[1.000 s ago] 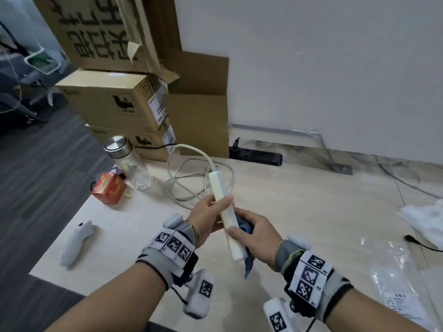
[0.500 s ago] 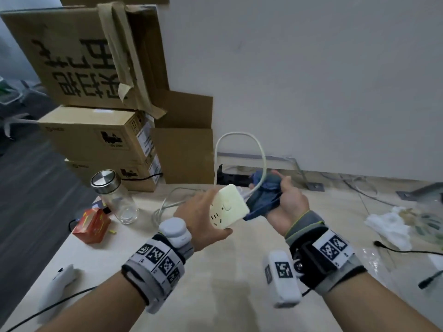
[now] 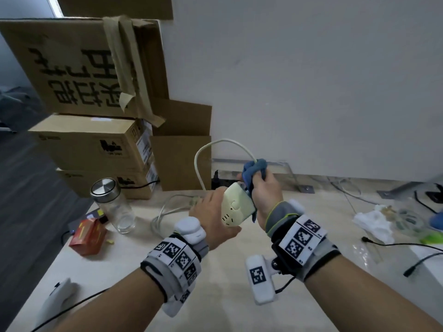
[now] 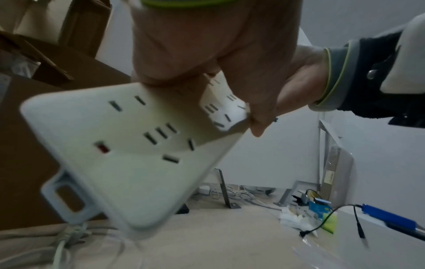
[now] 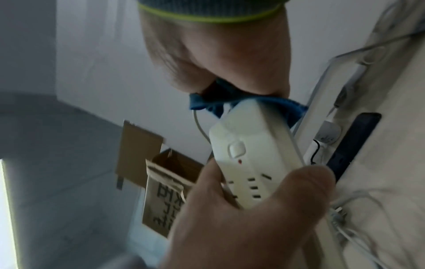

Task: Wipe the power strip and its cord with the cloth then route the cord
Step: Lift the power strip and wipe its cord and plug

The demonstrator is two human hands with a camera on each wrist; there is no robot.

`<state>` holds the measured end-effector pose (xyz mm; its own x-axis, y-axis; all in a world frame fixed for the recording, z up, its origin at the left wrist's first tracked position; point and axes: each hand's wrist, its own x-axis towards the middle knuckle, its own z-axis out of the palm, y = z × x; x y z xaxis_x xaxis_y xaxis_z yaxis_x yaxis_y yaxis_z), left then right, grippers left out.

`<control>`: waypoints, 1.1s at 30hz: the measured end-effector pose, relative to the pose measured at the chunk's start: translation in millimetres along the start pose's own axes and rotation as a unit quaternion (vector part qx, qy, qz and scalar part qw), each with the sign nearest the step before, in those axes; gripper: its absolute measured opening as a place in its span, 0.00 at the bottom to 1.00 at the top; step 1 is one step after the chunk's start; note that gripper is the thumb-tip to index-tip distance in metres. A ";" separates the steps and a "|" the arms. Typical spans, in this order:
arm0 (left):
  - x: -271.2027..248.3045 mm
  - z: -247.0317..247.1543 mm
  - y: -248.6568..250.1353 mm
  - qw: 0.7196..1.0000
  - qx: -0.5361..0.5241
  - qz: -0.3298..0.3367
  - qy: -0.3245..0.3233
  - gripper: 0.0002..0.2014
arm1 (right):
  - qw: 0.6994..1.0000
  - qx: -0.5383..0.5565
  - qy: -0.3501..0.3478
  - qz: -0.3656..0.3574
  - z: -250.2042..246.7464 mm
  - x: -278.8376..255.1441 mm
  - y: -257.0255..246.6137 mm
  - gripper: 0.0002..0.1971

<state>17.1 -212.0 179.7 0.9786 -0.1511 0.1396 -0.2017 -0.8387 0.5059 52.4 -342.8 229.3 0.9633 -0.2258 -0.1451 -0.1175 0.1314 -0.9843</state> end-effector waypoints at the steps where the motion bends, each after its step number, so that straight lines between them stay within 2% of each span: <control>1: -1.3 1.7 -0.3 1.000 0.021 -0.001 -0.002 0.42 | 1.000 -0.023 0.020 0.003 2.4 -0.5 4.1 0.11; 3: -3.8 4.0 -2.4 0.998 0.059 0.004 -0.005 0.41 | 0.996 -0.053 0.061 0.023 5.9 0.6 11.7 0.12; 5: -7.2 6.1 -6.0 0.996 0.087 0.022 -0.009 0.39 | 0.990 -0.047 0.105 0.075 8.1 1.8 14.6 0.13; 7: -12.7 6.3 -9.6 0.994 0.101 0.038 -0.014 0.38 | 0.985 -0.011 0.107 0.138 7.9 2.2 13.5 0.11; 9: -17.1 6.0 -15.0 0.993 0.104 0.052 -0.023 0.38 | 0.979 0.005 0.116 0.167 6.6 2.4 10.3 0.11; 13: -20.8 1.6 -30.6 0.990 0.101 0.092 -0.045 0.37 | 0.978 -0.004 0.122 0.170 0.8 11.0 2.9 0.11; 15: -18.3 -1.7 -41.4 0.989 0.092 0.097 -0.056 0.36 | 0.973 0.030 0.125 0.192 -0.7 12.3 -6.9 0.10; 19: -15.1 1.3 -64.2 0.987 0.077 0.109 -0.085 0.38 | 0.980 0.047 0.115 0.158 1.6 16.5 -6.2 0.12; 24: -29.1 15.2 -76.0 0.993 -0.006 0.065 -0.095 0.39 | 0.970 0.114 0.109 0.184 7.4 6.0 6.6 0.09; 26: -31.3 20.1 -75.6 0.994 -0.030 0.059 -0.089 0.40 | 0.973 0.127 0.080 0.173 10.1 2.2 16.0 0.11; 29: -29.6 20.2 -69.2 0.995 -0.066 0.034 -0.074 0.40 | 0.970 0.126 0.081 0.190 19.8 -4.6 28.4 0.14; 31: -27.2 18.7 -64.1 0.995 -0.068 0.020 -0.067 0.40 | 0.971 0.107 0.108 0.182 27.7 -6.9 32.4 0.14; 33: -26.5 17.5 -58.6 0.997 -0.041 0.013 -0.058 0.40 | 0.979 0.033 0.116 0.167 30.9 -5.3 33.4 0.19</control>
<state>3.7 -168.0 131.4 0.9704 -0.2348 0.0570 -0.2245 -0.7888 0.5721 50.8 -307.4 200.3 0.7921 -0.3717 -0.4842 -0.3933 0.2960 -0.8705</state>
